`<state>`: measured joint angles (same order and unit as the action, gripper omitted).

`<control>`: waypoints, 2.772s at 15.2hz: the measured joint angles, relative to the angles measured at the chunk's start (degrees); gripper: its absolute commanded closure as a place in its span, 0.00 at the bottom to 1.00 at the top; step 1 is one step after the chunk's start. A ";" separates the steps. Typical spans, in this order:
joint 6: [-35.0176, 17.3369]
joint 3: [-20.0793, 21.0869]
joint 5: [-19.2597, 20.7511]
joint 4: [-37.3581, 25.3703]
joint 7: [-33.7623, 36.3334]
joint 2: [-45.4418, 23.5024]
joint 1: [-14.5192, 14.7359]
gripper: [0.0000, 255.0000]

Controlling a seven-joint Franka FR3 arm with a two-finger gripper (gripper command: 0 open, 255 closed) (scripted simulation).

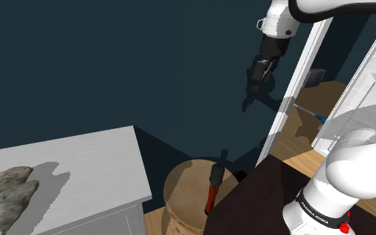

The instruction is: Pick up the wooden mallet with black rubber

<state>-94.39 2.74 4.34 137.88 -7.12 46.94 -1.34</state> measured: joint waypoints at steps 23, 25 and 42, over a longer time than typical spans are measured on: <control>-32.25 13.99 -14.06 24.21 13.15 -13.92 10.20 0.00; -36.12 15.45 -15.35 25.08 14.23 -17.32 11.16 0.00; -50.11 18.97 -16.15 27.08 16.68 -29.61 11.40 1.00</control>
<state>-144.50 21.70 -11.81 164.96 9.56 17.33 10.06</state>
